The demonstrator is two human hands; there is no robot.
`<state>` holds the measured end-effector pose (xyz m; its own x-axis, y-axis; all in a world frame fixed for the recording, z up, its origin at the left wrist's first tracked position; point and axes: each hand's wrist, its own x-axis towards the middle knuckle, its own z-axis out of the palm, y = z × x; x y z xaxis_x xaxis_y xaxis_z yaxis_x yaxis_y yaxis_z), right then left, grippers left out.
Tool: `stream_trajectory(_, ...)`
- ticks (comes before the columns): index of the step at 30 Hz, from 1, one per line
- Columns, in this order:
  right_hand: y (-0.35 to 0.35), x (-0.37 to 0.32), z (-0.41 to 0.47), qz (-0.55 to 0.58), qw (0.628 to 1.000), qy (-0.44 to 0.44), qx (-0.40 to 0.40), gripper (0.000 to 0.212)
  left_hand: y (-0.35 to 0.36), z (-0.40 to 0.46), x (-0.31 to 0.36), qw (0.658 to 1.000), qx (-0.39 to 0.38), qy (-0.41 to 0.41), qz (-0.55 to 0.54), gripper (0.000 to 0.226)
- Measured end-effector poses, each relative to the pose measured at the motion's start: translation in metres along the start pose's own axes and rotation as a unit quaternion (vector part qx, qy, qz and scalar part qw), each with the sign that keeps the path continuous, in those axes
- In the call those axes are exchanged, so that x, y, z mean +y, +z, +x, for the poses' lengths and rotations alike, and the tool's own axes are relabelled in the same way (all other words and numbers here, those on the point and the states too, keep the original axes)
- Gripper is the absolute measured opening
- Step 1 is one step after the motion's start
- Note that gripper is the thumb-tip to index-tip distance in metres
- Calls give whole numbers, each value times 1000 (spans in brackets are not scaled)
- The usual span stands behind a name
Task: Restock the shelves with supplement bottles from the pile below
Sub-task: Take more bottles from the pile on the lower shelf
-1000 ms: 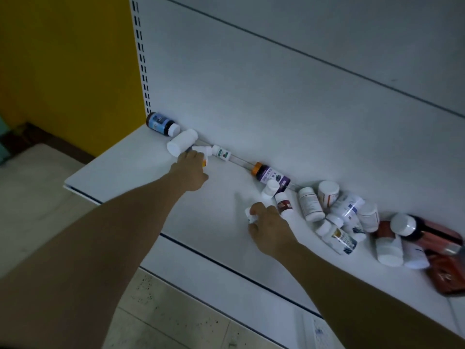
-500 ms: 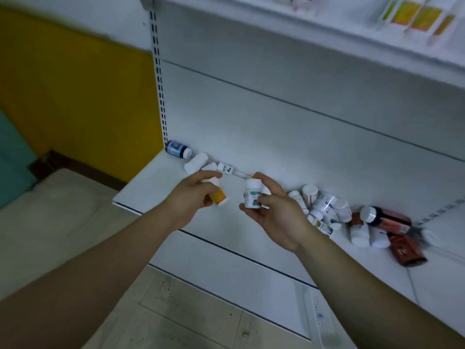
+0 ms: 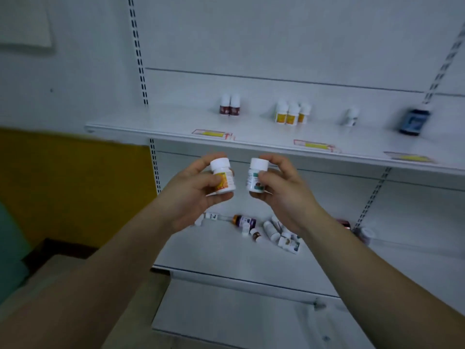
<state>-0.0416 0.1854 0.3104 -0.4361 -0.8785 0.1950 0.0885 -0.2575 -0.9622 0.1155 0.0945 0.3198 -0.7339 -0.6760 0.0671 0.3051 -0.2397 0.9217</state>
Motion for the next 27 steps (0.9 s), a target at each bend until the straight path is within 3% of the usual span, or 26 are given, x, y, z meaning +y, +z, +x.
stream_trajectory(8, -57, -68, -20, -26, 995, -92, 38, 32, 90, 8, 22, 994, -49, 53, 83, 42)
stream_trajectory(20, -230, -136, -27, -123, 984, -74, 106, 35, 243, 90, -25, 972, -103, 62, 204, 50)
stream_trajectory(27, -288, -144, 10, -251, 962, -42, 101, 33, 275, 138, -46, 895, -33, 125, 427, 44)
